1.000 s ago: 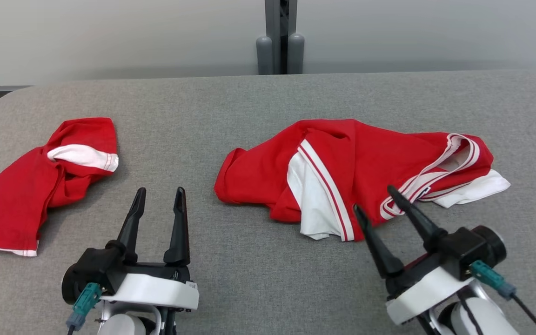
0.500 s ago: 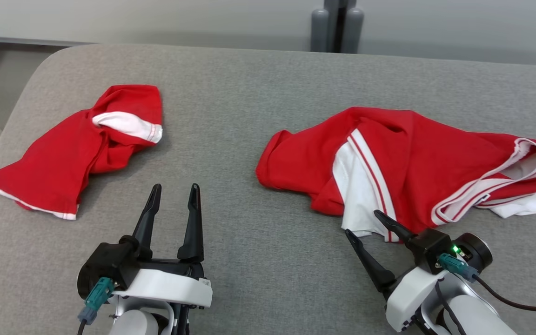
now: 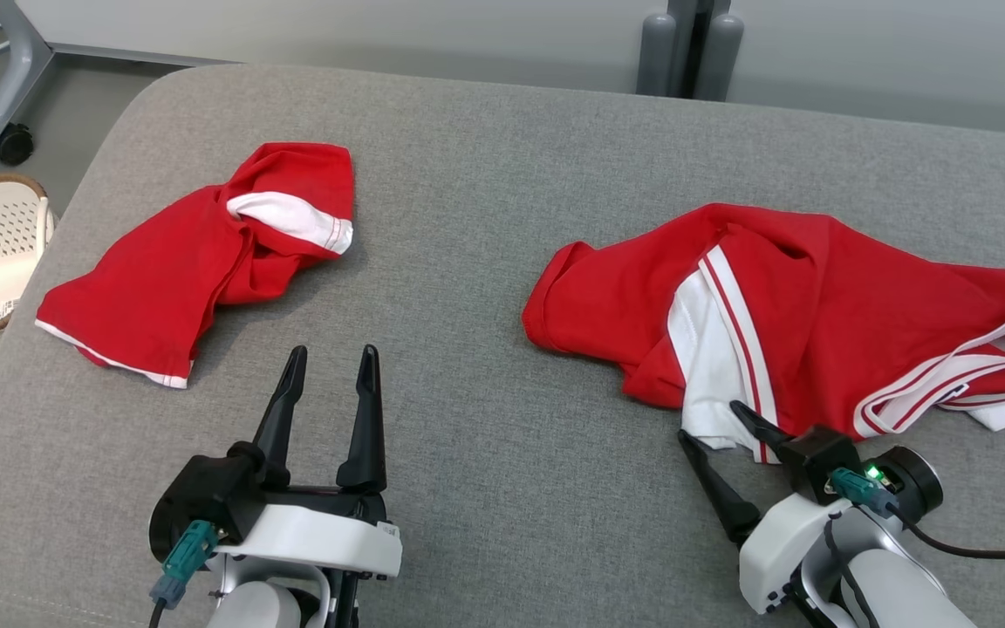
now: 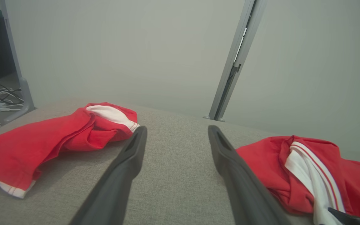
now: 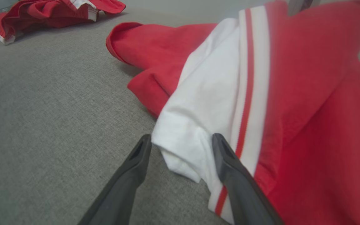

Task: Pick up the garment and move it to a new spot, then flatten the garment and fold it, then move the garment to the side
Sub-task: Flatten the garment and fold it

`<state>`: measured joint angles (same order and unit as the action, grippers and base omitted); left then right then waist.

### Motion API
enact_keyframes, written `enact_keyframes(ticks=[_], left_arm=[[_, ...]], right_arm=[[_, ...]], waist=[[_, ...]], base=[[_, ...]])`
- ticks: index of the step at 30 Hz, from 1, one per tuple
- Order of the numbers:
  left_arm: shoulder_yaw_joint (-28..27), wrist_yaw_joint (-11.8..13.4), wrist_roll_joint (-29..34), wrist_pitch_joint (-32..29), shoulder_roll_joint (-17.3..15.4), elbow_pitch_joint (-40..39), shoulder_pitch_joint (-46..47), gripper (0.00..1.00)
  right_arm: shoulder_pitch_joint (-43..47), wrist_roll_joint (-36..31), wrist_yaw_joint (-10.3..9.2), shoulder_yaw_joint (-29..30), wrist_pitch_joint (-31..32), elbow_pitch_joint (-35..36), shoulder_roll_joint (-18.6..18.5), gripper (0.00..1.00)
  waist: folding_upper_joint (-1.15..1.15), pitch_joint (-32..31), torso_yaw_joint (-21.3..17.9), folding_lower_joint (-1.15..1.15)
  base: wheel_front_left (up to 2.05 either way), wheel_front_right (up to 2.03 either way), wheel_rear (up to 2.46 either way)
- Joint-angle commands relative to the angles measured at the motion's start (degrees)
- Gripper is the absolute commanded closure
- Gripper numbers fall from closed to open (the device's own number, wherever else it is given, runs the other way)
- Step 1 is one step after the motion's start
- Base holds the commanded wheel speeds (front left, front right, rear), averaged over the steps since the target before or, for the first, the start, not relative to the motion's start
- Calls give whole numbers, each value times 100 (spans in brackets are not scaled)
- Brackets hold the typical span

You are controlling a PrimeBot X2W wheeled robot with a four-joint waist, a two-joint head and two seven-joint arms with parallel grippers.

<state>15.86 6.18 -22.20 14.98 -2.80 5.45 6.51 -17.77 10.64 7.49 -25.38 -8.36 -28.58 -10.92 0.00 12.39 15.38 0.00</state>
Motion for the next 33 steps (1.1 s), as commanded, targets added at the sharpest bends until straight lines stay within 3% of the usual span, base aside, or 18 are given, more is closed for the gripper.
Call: enact_keyframes(ticks=[1, 8, 16, 24, 33], left_arm=[[-29, 31, 6, 14, -17, 4, 93, 0], [-100, -33, 60, 14, -17, 45, -21, 0], [-198, -79, 96, 14, -16, 72, -46, 0], [-230, -130, 132, 14, -18, 109, 110, 0], [-230, -159, 181, 14, -18, 160, 224, 0]], right_arm=[[-72, 10, 1, 26, -36, -60, 8, 100], [-135, 34, 1, 138, -259, 4, 88, 100], [-30, 378, 1, 480, -185, 792, 20, 100], [374, 781, 1, 1446, 458, 1819, -279, 100], [794, 840, 0, 2493, 967, 1842, -553, 100]], waist=[[0, -31, -6, 0], [0, -221, -254, 0], [0, -424, -808, 0], [0, -459, -1460, 0], [0, -364, -1767, 0]], base=[[0, 0, 0], [0, 0, 0], [0, 0, 0], [0, 0, 0], [0, 0, 0]])
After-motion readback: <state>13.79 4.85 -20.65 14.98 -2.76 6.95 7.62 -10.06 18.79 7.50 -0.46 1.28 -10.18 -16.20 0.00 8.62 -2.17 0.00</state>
